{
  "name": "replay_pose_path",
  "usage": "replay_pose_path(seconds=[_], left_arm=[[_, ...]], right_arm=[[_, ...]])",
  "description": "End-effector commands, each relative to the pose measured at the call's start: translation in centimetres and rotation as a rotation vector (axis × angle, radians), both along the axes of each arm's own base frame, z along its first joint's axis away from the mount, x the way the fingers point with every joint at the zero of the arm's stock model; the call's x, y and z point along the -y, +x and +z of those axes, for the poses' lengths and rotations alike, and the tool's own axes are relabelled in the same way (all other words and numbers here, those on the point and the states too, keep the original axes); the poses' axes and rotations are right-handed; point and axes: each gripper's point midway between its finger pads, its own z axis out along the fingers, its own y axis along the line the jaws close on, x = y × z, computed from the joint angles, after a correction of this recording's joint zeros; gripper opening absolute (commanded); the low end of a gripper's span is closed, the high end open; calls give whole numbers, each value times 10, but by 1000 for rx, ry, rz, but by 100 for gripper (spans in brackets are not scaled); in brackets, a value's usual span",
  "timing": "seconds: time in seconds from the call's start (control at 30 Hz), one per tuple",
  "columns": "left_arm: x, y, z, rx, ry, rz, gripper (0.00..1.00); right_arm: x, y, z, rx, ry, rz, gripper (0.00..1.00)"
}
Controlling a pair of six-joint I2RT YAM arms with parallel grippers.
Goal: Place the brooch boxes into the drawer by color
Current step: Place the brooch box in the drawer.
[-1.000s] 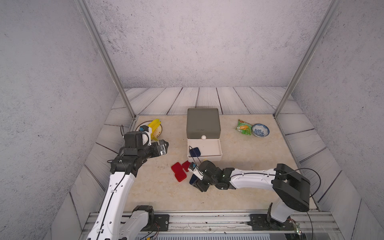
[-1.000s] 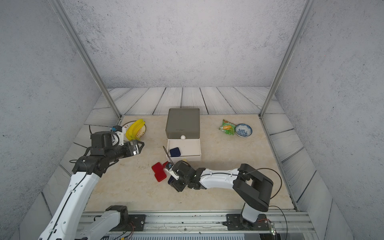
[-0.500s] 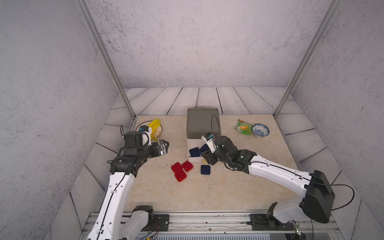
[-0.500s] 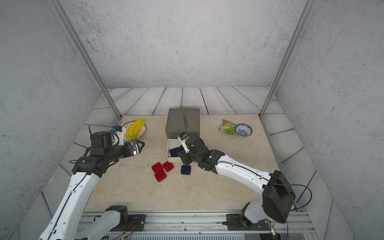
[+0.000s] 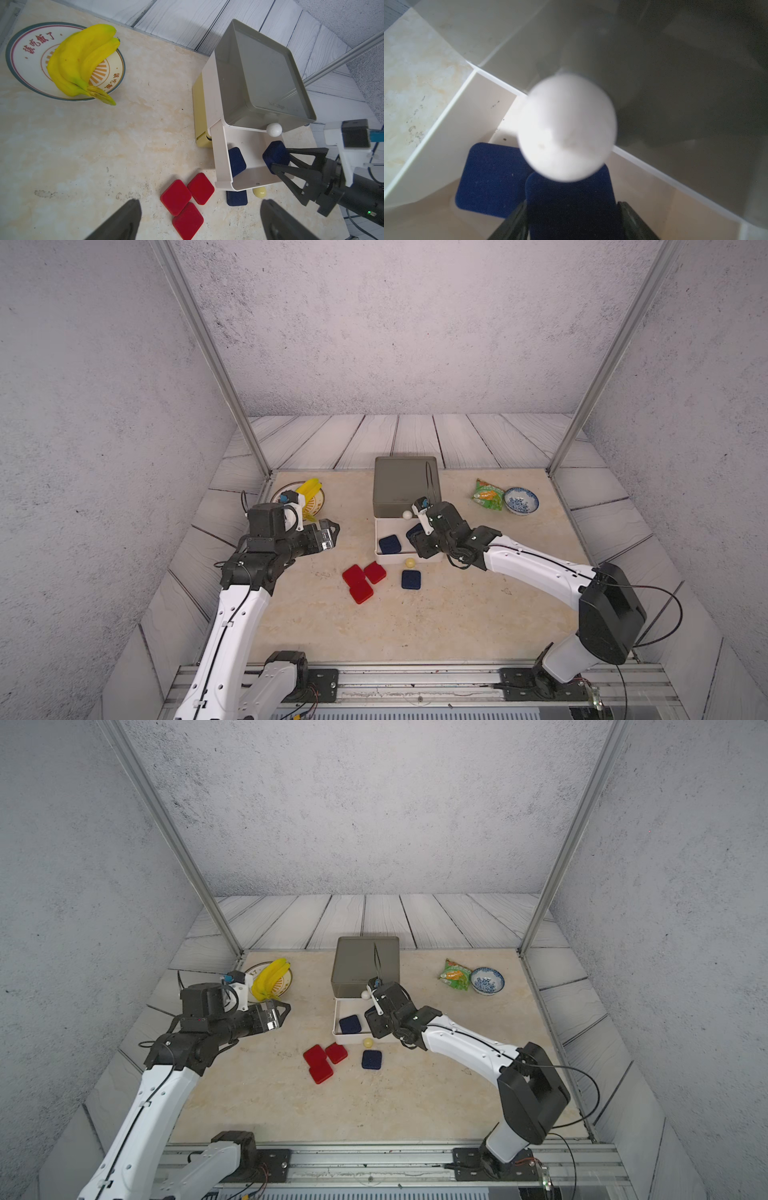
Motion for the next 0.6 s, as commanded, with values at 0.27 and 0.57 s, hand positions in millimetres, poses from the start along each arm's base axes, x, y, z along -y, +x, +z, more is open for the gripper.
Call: replay_pose_path(seconds=[0.27, 0.57], left_arm=[[-2, -1, 1, 15, 1, 8, 96], [-3, -2, 0, 10, 7, 10, 96]], right_arm=[[-13, 22, -11, 5, 2, -41, 43], [-17, 28, -16, 8, -9, -48, 62]])
